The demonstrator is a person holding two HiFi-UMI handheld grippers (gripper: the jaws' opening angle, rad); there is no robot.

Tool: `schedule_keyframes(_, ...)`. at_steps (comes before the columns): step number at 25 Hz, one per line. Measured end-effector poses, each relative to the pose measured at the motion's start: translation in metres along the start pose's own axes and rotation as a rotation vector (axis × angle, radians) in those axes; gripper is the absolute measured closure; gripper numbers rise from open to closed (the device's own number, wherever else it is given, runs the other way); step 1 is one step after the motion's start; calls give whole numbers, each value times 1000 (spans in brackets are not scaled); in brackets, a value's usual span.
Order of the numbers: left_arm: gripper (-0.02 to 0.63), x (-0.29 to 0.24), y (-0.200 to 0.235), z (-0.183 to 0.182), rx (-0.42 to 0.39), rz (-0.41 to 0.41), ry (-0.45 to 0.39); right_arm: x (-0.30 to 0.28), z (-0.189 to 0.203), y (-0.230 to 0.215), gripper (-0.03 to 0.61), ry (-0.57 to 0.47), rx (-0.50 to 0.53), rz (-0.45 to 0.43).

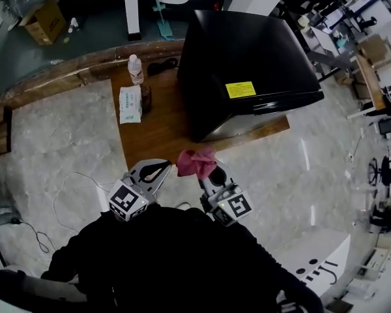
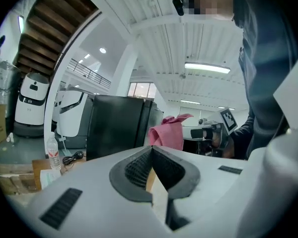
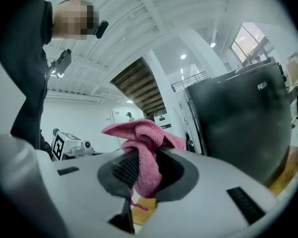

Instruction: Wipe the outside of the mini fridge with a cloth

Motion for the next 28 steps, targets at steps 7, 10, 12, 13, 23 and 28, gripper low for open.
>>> schedule_keyframes(7,607,-11,-89,1,-6,-39,-37,87,-16,6,508,20,21,-38)
schedule_keyframes(10,607,-13,-126,12,-17,-40,-36,124,-7,15,508,11,7,-69)
schedule_keyframes(12,607,-13,-143,18,-20,-35,-31,140,-2,20,508,11,10,-67)
schedule_keyframes(13,607,-13,-150,19,-25,-32,-32,146,-1,21,508,10,19,-60)
schedule_keyframes(23,607,-7,-195,16,-64,-47,-49,190,3,32,509,-28,79,-64)
schedule_keyframes(28,607,-2,-209,19,-71,-50,-37,200,6,39,509,-42,76,-81)
Point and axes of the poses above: the fingertips, and each gripper's own axes: x backward along the fingers, y to its left, z out of its underside, the point moved 6 cm from there along x, backward along the fingers, and after that the axes turned 1 degree about -x, right-handed, at the moved point
